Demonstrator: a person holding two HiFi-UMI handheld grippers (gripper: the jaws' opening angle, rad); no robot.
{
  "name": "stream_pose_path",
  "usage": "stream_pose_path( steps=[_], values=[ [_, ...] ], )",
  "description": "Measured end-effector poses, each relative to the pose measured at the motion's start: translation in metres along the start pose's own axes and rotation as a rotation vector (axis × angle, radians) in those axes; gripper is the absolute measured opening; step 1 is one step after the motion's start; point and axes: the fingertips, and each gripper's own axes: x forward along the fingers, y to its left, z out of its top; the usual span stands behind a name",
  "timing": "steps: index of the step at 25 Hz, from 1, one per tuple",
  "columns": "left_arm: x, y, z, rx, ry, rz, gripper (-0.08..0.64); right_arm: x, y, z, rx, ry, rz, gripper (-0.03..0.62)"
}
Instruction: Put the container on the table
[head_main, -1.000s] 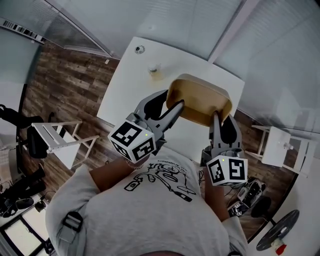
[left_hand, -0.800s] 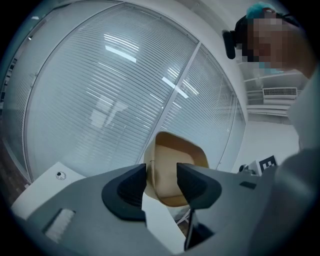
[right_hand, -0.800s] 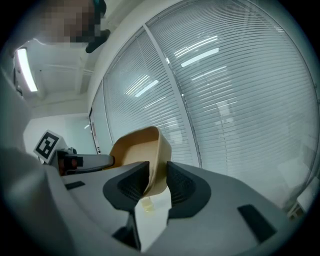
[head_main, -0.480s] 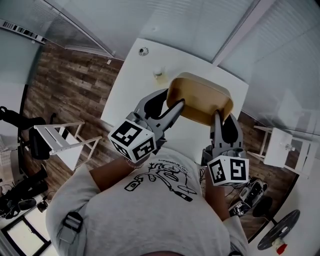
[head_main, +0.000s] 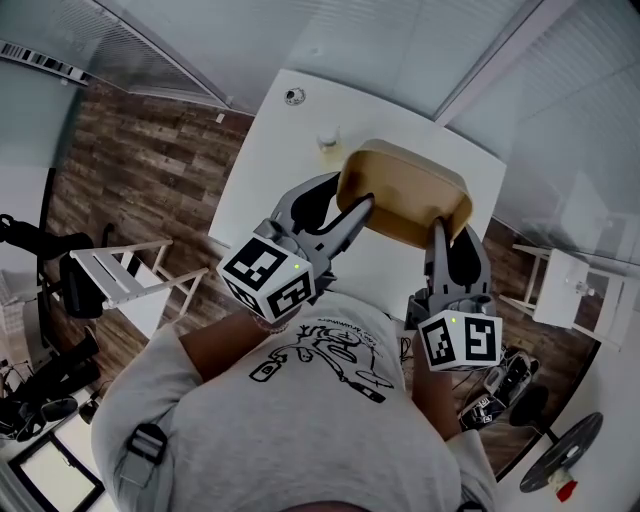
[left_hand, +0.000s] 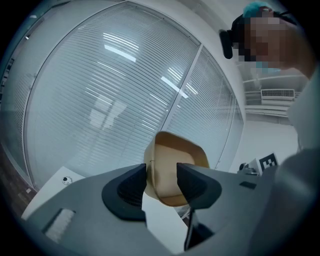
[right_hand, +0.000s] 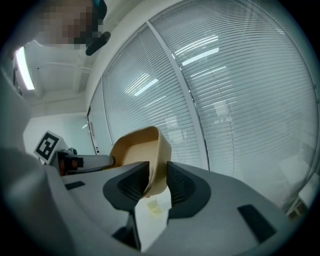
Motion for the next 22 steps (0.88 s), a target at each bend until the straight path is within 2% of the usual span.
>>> stream_pose_path(
  steps=[22],
  values=[
    [-0.009, 0.025, -0.069, -0.058, 0.125, 0.03, 0.178, -0.003, -0.002, -0.073, 0.067, 0.12, -0.019, 0.098]
  ],
)
